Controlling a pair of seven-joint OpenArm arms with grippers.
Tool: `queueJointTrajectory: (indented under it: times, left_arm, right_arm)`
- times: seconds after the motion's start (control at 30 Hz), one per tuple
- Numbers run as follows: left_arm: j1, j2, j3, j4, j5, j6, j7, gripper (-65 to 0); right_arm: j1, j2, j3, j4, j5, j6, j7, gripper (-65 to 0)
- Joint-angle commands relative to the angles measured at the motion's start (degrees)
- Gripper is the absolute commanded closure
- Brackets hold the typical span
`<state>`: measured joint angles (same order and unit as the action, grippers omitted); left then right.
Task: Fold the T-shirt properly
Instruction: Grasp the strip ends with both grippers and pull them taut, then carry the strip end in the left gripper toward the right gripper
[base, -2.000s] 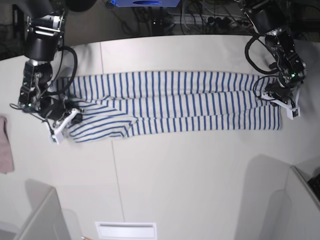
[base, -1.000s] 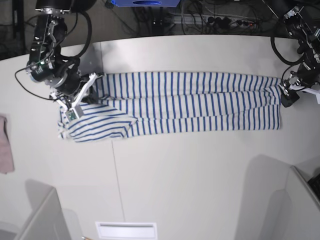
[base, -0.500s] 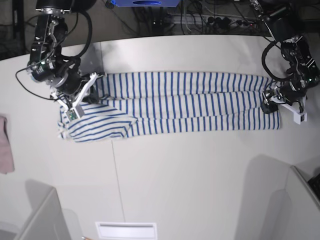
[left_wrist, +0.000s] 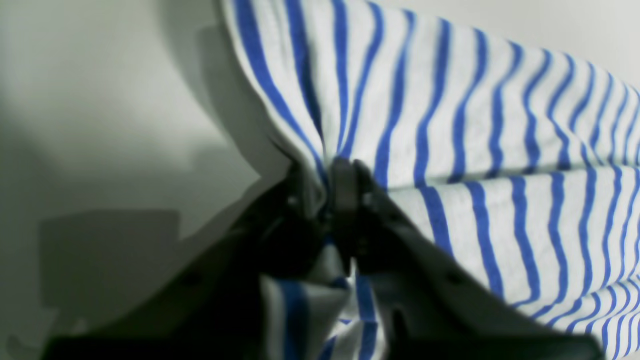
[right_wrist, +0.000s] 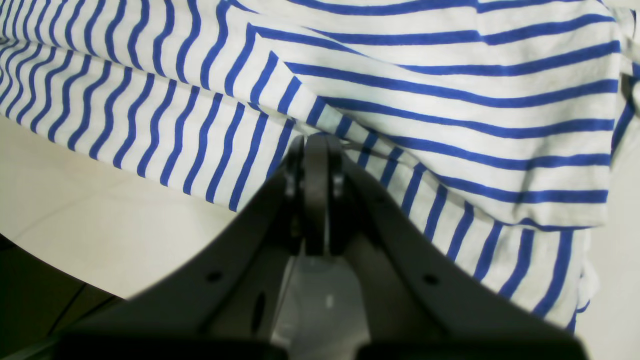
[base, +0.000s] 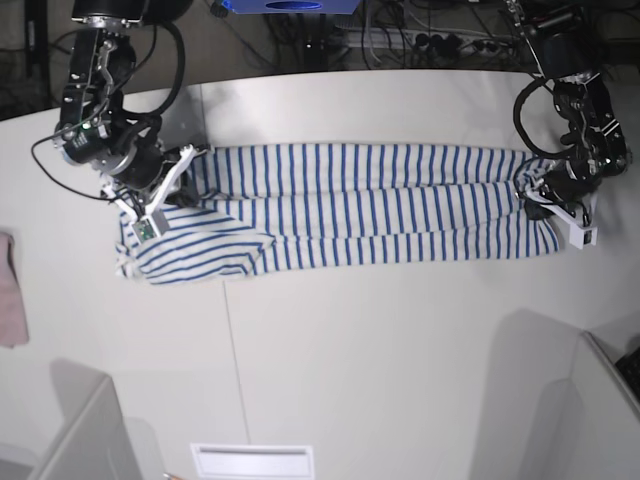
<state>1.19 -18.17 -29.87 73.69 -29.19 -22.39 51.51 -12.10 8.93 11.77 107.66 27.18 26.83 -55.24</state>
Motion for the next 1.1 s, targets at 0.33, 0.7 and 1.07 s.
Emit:
queueJointTrajectory:
  times: [0.33, 0.7, 1.07]
  left_arm:
    - [1.31, -3.58, -3.76, 8.02, 1.72, 0.55, 3.92, 0.0]
    - [8.17, -2.71, -3.32, 21.91, 1.72, 0.72, 4.01, 0.0]
    - [10.28, 4.15, 7.41, 31.14, 1.72, 6.17, 4.19, 0.0]
  right_arm:
    - [0.45, -0.36, 1.90, 1.22, 0.91, -0.15, 1.13, 0.0]
    - [0.98, -3.08, 5.86, 1.31, 0.91, -0.15, -2.12, 0.0]
    - [0.80, -3.17, 5.94, 1.31, 0.91, -0.15, -2.21, 0.0]
